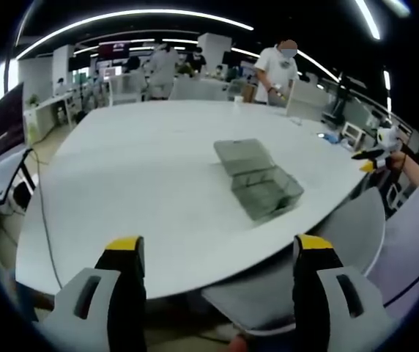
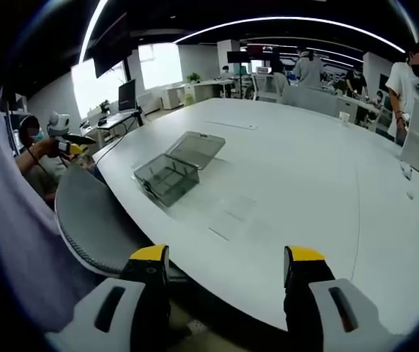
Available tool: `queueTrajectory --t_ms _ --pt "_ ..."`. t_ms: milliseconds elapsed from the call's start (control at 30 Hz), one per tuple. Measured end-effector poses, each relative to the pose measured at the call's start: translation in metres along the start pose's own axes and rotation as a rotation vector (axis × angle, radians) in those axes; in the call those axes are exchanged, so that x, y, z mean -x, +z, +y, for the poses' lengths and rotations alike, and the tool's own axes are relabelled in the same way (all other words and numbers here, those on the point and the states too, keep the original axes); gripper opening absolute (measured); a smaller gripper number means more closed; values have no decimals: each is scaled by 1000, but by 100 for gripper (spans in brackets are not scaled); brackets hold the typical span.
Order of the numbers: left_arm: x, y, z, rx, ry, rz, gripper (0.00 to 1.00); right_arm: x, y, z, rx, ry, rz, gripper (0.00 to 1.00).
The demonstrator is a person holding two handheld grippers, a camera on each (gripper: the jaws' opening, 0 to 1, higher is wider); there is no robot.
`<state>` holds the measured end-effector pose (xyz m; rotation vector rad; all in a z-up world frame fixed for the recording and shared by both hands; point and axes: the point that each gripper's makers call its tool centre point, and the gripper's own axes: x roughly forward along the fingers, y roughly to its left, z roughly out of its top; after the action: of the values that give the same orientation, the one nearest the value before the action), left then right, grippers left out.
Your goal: Insert the divider into the dual guide fixture by aligning both edges with the guide slots and pushing it downward to the bottom, including one-sided entry, uneven engagement, binding, and posture correction.
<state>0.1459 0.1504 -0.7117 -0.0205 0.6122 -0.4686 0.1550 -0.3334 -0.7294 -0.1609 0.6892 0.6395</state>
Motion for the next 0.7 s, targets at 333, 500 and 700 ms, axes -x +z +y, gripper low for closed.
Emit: queueTrajectory --t_ms 333,500,700 --pt "1 9 -11 -8 -14 -28 80 10 3 1 -1 4 -19 57" --pt "5 13 -19 -19 -37 -47 79 16 10 6 16 -3 -24 57" --pt "8 20 -20 -30 -55 -86 79 17 22 12 26 -15 -43 57"
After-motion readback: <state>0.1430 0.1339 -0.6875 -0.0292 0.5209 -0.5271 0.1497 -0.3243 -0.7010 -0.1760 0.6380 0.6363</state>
